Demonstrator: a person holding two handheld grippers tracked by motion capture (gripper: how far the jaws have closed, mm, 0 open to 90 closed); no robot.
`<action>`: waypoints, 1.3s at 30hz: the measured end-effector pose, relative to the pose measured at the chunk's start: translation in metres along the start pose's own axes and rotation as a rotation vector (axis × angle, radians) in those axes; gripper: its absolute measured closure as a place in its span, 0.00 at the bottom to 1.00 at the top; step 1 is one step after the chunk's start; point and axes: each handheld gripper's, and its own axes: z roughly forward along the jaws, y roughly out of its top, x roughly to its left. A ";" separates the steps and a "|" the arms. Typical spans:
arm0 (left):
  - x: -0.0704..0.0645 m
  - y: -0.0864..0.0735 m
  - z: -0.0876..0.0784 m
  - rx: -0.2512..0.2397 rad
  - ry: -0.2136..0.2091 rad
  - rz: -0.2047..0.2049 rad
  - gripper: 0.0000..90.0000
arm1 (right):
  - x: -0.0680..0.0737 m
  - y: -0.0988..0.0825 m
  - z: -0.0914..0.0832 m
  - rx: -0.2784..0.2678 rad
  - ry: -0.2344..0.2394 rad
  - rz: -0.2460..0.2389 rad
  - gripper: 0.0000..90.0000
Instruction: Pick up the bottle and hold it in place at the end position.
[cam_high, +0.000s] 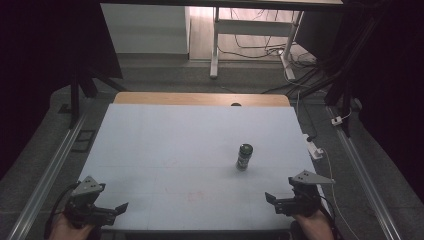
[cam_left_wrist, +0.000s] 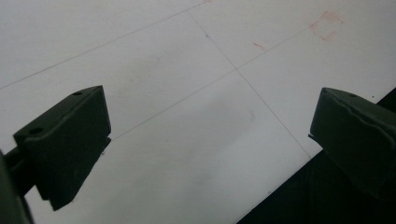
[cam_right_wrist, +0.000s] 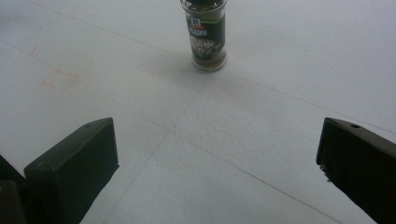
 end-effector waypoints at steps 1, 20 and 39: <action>0.001 0.000 0.000 0.000 -0.010 -0.004 0.00 | -0.001 0.000 0.000 -0.002 0.000 0.004 0.00; 0.004 -0.001 -0.001 -0.001 -0.048 -0.013 0.00 | 0.002 0.002 0.005 0.048 -0.001 -0.023 0.00; 0.006 -0.001 -0.001 -0.006 -0.059 -0.029 0.00 | 0.005 0.008 0.008 0.037 0.016 -0.035 0.00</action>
